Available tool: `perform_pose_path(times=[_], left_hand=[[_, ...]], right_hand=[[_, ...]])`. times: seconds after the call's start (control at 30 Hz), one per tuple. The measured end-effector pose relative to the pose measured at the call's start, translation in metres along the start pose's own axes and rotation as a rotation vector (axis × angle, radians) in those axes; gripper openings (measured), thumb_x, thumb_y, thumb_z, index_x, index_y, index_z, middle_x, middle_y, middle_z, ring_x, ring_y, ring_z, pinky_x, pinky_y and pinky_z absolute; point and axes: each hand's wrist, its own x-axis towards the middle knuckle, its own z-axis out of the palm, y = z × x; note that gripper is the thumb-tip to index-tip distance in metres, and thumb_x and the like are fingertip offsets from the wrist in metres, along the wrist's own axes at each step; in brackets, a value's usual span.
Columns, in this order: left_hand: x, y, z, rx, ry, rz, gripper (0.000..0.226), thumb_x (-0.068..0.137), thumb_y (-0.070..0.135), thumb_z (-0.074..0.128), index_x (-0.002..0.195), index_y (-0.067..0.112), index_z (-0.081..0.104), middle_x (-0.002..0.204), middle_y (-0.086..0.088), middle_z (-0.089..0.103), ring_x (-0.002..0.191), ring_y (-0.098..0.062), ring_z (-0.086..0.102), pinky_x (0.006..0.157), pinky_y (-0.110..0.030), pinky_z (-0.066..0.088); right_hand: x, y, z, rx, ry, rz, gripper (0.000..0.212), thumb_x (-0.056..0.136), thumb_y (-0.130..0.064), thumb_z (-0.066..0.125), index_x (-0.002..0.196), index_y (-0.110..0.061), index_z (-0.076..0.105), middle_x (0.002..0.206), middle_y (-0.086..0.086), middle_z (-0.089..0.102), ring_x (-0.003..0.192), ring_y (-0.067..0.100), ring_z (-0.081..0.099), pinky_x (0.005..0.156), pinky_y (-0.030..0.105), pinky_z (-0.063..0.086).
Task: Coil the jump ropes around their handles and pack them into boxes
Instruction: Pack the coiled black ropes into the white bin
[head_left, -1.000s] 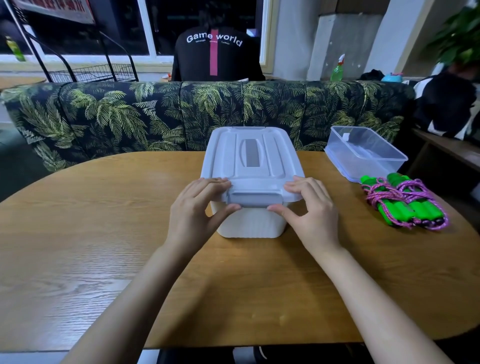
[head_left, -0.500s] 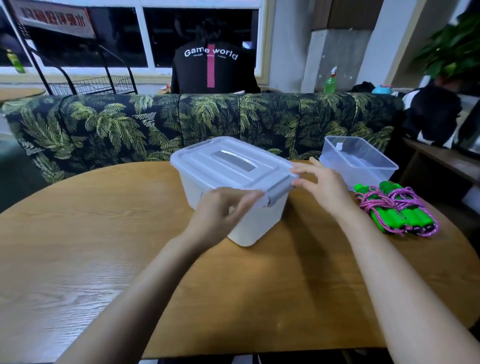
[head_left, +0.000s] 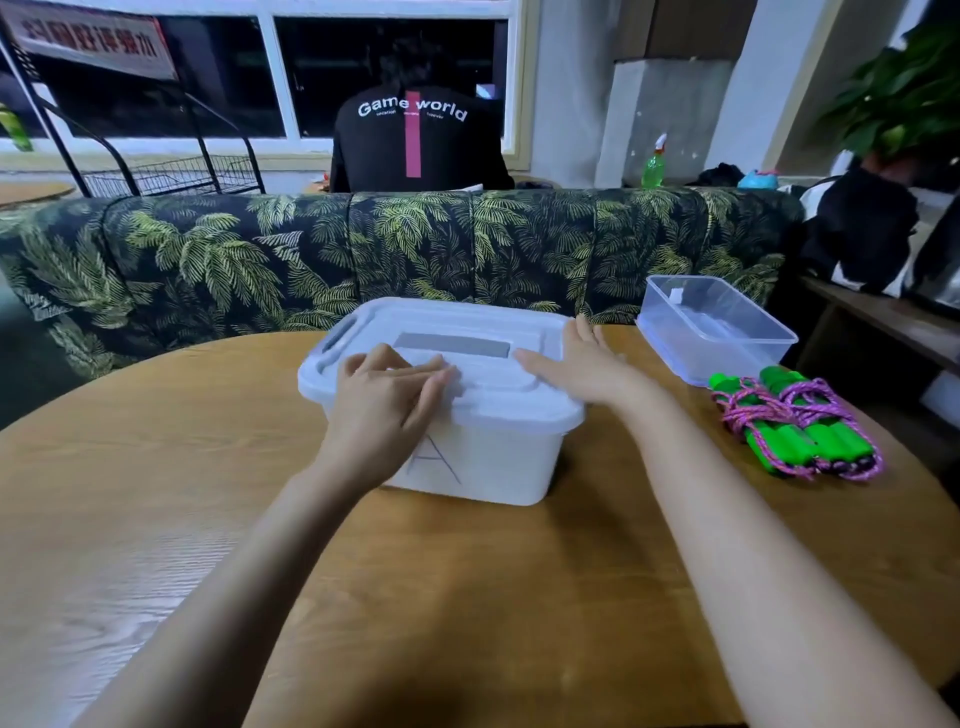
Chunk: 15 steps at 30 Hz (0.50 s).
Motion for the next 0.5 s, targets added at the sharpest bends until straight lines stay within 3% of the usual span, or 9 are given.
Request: perform_pose_path(times=[0.07,0.13,0.2,0.27,0.3,0.4,0.5], left_hand=[[0.01,0.003,-0.015,-0.121,-0.059,-0.034,0.052,0.095,0.054,0.036,0.097,0.026,0.08,0.072,-0.001,0.069,0.078,-0.01,0.047,0.081,-0.033,0.034],[0.024,-0.006,-0.024,0.029,-0.042,-0.18,0.046,0.093,0.057,0.048,0.115,0.026,0.073,0.09,-0.006,0.069,0.09,-0.02,0.053,0.082,-0.032,0.032],[0.032,-0.034,-0.026,0.23,-0.163,-0.479,0.072,0.084,0.069,0.056,0.134,0.017,0.055,0.127,-0.014,0.06,0.116,-0.033,0.053,0.097,-0.041,0.036],[0.032,-0.051,-0.028,0.009,-0.293,-0.77,0.113,0.053,0.092,0.057,0.125,0.006,0.051,0.126,-0.016,0.061,0.114,-0.036,0.058,0.098,-0.046,0.046],[0.03,-0.054,-0.028,-0.169,-0.299,-0.84,0.12,0.038,0.095,0.057,0.118,0.005,0.056,0.117,-0.016,0.066,0.107,-0.035,0.063,0.093,-0.045,0.051],[0.027,-0.055,-0.022,-0.357,-0.196,-0.852,0.105,0.032,0.082,0.063,0.102,0.004,0.065,0.097,-0.018,0.072,0.094,-0.035,0.069,0.082,-0.048,0.056],[0.025,-0.05,-0.018,-0.344,-0.138,-0.834,0.097,0.042,0.077,0.069,0.1,-0.001,0.063,0.095,-0.022,0.072,0.091,-0.038,0.07,0.078,-0.051,0.056]], right_hand=[[0.007,0.005,-0.01,0.046,-0.049,-0.01,0.105,0.091,-0.069,0.044,0.156,-0.007,-0.01,0.165,0.007,-0.016,0.153,0.028,-0.008,0.122,0.053,0.004],[0.008,0.004,-0.015,0.089,-0.01,0.052,0.105,0.09,-0.067,0.049,0.156,-0.002,0.0,0.165,0.016,0.002,0.151,0.034,0.013,0.12,0.046,0.018],[0.008,0.001,-0.012,0.147,0.031,0.081,0.092,0.09,-0.065,0.052,0.153,-0.004,0.026,0.157,0.018,0.032,0.139,0.034,0.039,0.107,0.039,0.035],[0.006,0.001,-0.005,0.243,0.086,0.103,0.082,0.09,-0.064,0.055,0.146,-0.006,0.041,0.146,0.014,0.048,0.128,0.032,0.05,0.095,0.035,0.04],[0.005,0.003,-0.001,0.266,0.125,0.112,0.078,0.089,-0.065,0.056,0.141,-0.007,0.046,0.14,0.013,0.053,0.122,0.032,0.053,0.091,0.036,0.042],[0.004,0.007,0.011,0.259,0.263,0.118,0.057,0.089,-0.064,0.057,0.104,-0.008,0.055,0.109,0.011,0.062,0.091,0.03,0.054,0.071,0.033,0.04],[0.002,0.008,0.013,0.234,0.339,0.144,0.058,0.087,-0.064,0.06,0.097,-0.007,0.056,0.095,0.009,0.058,0.086,0.029,0.052,0.061,0.032,0.033]])
